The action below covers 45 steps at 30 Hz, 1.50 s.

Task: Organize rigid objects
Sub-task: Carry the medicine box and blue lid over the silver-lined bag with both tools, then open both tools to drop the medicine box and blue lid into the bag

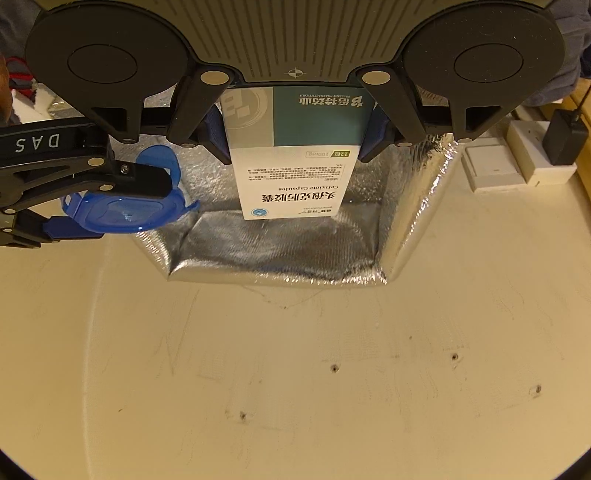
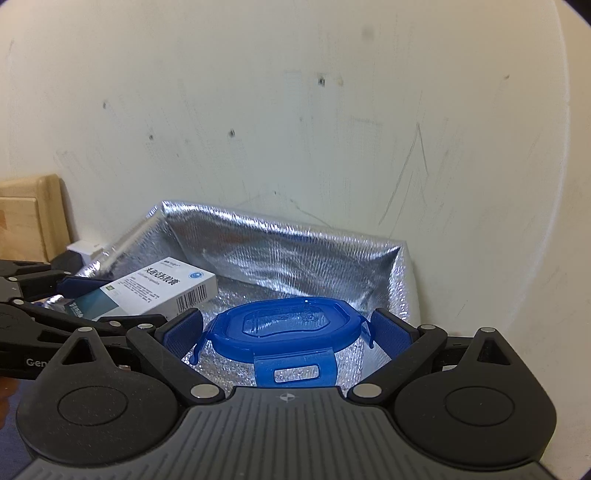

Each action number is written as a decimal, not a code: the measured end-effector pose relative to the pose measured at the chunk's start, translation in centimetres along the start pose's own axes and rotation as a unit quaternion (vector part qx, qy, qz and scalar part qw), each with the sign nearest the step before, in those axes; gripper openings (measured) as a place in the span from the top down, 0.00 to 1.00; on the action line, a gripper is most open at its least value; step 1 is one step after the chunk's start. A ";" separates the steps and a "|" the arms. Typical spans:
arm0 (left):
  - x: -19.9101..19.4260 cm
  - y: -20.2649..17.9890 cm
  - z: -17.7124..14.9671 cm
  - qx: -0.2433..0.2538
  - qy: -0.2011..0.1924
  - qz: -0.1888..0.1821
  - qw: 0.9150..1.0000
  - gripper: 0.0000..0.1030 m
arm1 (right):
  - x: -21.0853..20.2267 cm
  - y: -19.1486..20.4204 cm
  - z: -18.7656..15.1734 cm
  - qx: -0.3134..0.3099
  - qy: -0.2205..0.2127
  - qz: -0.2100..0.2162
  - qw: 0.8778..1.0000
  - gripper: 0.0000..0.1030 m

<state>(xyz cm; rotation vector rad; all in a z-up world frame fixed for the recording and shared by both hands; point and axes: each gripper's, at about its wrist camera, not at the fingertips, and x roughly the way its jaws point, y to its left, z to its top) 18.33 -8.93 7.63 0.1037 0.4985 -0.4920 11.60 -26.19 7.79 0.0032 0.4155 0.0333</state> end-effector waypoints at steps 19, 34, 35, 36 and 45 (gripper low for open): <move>2.4 0.1 -1.1 -0.015 0.041 0.018 0.999 0.30 | 4.2 -0.4 -0.7 -0.005 0.052 -0.033 0.998 0.11; 2.8 0.2 -1.2 -0.015 0.051 0.026 0.998 0.30 | 4.2 -0.1 -0.8 -0.003 0.054 -0.027 0.998 0.12; 2.9 0.2 -1.2 -0.016 0.052 0.027 0.998 0.30 | 4.1 0.0 -0.8 -0.003 0.054 -0.028 0.998 0.12; 2.9 0.2 -1.2 -0.017 0.051 0.028 0.998 0.30 | 4.1 0.0 -0.9 -0.002 0.054 -0.027 0.998 0.12; 2.9 0.1 -1.2 -0.016 0.057 0.038 0.998 0.31 | 3.6 -0.1 -1.0 0.001 0.049 -0.024 0.999 0.12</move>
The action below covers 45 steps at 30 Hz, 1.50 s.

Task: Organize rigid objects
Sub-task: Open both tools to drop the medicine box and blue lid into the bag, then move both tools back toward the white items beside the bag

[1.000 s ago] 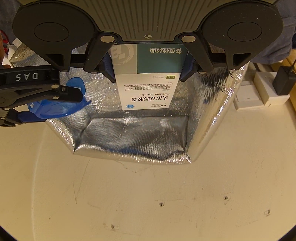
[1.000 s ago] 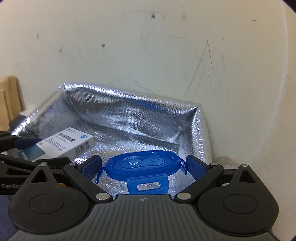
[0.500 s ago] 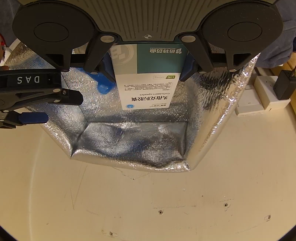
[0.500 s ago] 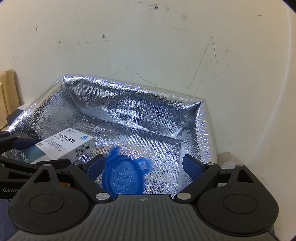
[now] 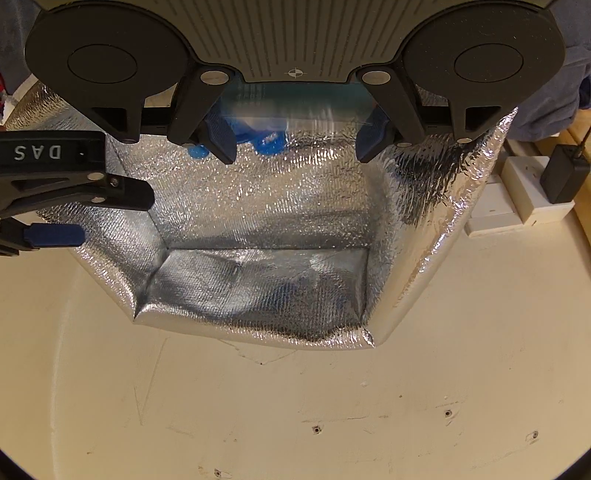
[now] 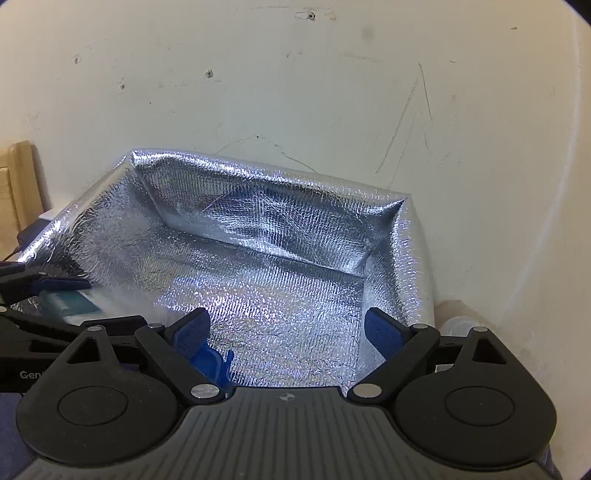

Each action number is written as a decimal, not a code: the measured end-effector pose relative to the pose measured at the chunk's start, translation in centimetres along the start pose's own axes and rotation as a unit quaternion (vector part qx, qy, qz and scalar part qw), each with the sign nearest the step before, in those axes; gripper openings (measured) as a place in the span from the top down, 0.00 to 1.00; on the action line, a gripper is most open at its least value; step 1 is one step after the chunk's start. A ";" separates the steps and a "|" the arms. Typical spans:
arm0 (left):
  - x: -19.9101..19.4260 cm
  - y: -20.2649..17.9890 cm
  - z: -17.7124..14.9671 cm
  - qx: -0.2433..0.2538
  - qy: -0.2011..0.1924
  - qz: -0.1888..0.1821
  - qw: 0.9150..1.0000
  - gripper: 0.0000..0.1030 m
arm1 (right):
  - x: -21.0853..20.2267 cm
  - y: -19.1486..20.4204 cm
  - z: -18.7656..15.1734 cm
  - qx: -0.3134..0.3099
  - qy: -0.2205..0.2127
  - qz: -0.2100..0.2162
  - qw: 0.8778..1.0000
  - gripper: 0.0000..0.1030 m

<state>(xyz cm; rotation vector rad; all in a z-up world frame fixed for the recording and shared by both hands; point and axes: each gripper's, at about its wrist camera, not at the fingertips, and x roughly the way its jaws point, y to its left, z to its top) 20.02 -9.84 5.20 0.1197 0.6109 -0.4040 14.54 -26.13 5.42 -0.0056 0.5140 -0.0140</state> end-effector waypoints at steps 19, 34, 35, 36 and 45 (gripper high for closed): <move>-7.9 1.1 -0.9 -0.013 -0.052 0.006 0.999 0.15 | -8.7 1.8 -1.8 -0.009 -0.057 0.010 0.998 0.12; -9.7 3.8 -7.5 -0.047 -0.009 0.044 0.998 0.12 | -12.8 5.8 -8.6 -0.048 -0.005 0.061 0.997 0.12; -9.5 4.0 -7.9 -0.050 -0.002 0.045 0.998 0.12 | -12.2 5.8 -9.2 -0.045 0.005 0.060 0.997 0.12; -9.2 4.2 -8.4 -0.054 0.005 0.048 0.997 0.12 | -11.7 5.7 -9.7 -0.040 0.015 0.058 0.997 0.12; -8.1 5.8 -10.9 -0.065 0.025 0.072 0.995 0.12 | -8.6 6.4 -12.3 -0.063 0.049 0.033 0.996 0.12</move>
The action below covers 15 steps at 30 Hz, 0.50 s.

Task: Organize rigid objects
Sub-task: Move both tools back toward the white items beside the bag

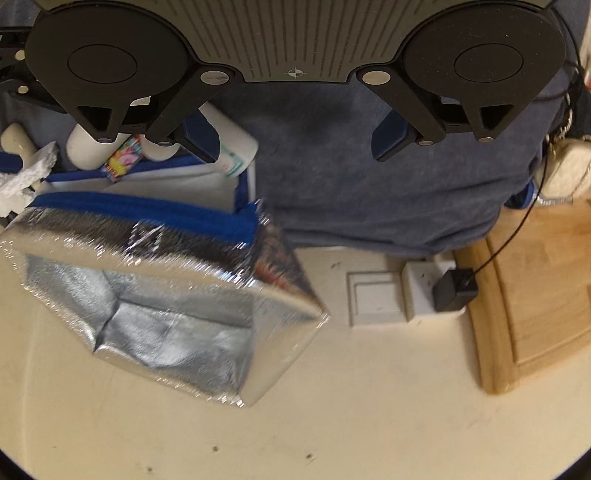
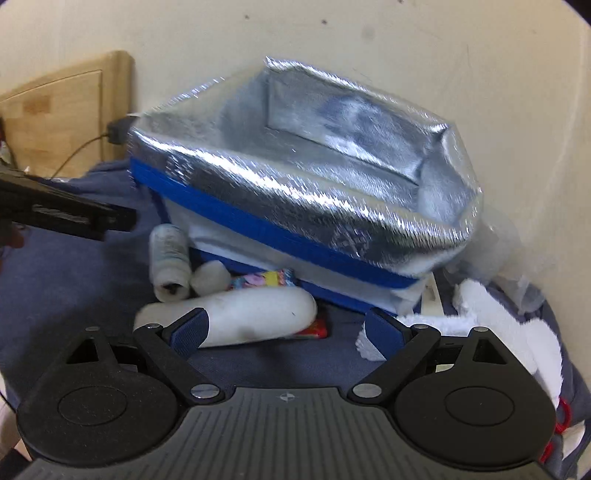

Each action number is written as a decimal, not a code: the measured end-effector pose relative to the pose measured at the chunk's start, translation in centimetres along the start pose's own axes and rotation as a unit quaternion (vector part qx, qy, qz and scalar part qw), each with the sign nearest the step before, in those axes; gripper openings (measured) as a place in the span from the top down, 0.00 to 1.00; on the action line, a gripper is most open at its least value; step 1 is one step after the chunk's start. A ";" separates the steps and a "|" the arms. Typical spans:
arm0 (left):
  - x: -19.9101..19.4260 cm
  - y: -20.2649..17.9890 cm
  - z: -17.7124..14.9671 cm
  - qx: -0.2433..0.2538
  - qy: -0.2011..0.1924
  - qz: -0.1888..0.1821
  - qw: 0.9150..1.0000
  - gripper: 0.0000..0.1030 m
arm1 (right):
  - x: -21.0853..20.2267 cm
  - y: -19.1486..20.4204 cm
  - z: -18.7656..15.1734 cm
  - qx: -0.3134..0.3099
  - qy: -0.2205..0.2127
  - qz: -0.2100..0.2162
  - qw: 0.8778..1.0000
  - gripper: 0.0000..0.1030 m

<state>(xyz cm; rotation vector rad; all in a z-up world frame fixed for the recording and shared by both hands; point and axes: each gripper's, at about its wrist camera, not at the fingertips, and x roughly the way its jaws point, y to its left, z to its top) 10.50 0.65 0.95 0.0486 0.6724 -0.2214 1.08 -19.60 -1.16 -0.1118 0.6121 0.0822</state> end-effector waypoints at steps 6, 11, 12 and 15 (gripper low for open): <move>1.2 0.9 -1.2 -0.013 0.017 0.005 1.000 0.11 | 1.4 -1.2 -1.5 0.033 0.022 0.005 0.999 0.11; 1.5 1.0 -1.7 -0.007 0.022 0.005 1.000 0.11 | 2.0 -2.7 -2.2 0.067 0.024 0.002 0.997 0.07; 1.5 1.0 -1.8 -0.008 0.023 0.005 1.000 0.11 | 2.2 -3.2 -2.1 0.079 0.024 0.005 0.997 0.07; 1.5 1.0 -1.8 -0.006 0.024 0.005 1.000 0.11 | 2.5 -4.7 -1.3 0.117 0.010 0.013 0.993 0.06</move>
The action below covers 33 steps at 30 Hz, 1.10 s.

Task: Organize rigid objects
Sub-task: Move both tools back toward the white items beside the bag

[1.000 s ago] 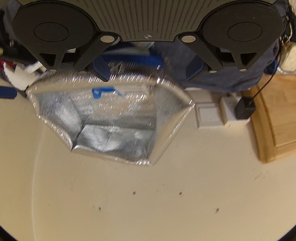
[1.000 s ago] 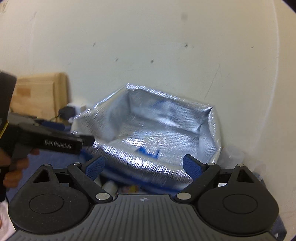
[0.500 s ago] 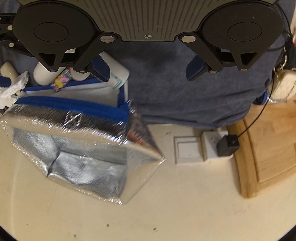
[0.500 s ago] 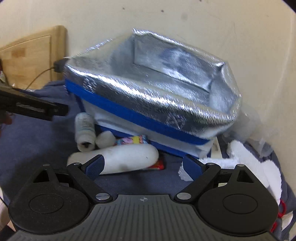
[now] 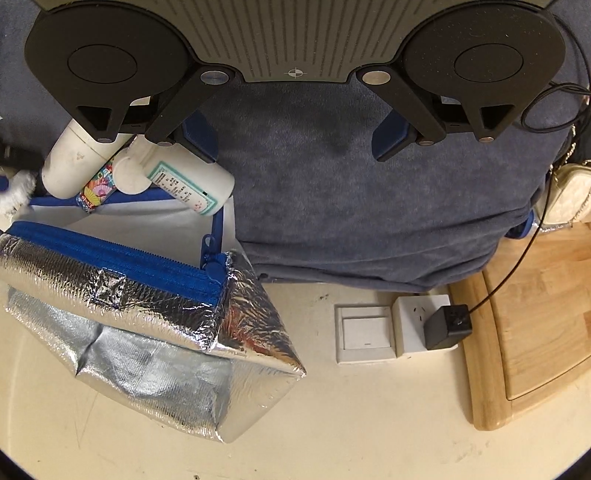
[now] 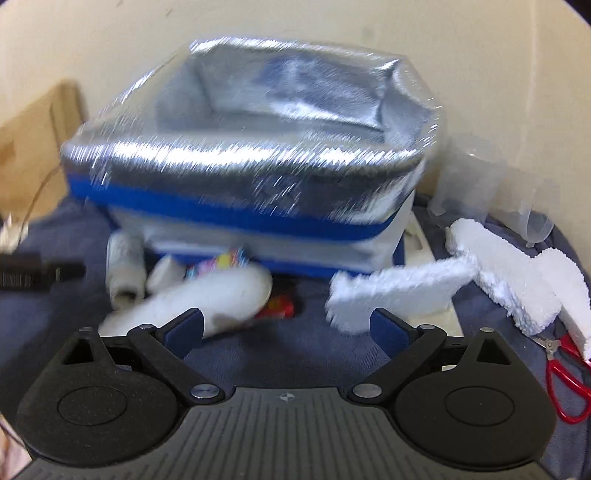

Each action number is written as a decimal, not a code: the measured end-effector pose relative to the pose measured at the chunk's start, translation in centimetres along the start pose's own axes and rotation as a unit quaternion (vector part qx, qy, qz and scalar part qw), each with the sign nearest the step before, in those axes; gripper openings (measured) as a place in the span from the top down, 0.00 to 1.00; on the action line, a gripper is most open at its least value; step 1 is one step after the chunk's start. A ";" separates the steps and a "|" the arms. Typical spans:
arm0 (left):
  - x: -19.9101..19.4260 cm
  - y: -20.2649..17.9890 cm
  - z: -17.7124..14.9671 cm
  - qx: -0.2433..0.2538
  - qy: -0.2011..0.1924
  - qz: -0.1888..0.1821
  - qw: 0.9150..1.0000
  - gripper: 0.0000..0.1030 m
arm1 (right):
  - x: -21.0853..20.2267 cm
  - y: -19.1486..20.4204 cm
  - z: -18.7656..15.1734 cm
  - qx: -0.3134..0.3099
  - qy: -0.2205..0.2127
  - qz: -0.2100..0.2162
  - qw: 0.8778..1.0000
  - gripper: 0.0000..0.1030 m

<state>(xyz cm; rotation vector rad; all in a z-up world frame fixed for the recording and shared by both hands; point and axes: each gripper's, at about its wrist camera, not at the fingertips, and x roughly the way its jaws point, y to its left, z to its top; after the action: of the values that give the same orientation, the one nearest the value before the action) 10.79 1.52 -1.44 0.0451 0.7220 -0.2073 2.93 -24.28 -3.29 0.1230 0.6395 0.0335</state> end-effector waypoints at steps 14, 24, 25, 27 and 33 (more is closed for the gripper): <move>0.2 -0.1 -0.7 0.007 0.013 0.002 1.000 0.11 | 1.0 1.5 0.9 -0.027 -0.013 -0.019 0.999 0.00; 0.5 -0.2 -0.9 0.006 0.019 0.000 1.000 0.11 | 3.0 0.9 0.4 0.047 0.017 0.058 0.997 0.09; 0.6 -0.1 -1.0 0.005 0.020 0.001 1.000 0.11 | 2.9 1.2 0.4 0.043 0.014 0.062 0.997 0.12; 0.6 0.1 -1.1 0.002 0.022 0.003 1.000 0.11 | 2.5 1.9 0.2 0.024 0.000 0.049 0.998 0.15; 0.3 -0.1 -1.1 -0.004 0.019 -0.002 1.000 0.11 | 0.6 1.4 0.2 0.019 -0.017 0.049 0.999 0.42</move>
<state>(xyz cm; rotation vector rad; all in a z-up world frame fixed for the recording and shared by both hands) 10.30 1.46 -2.45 0.0399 0.7611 -0.2079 3.53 -22.83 -3.27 0.1912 0.6009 0.1128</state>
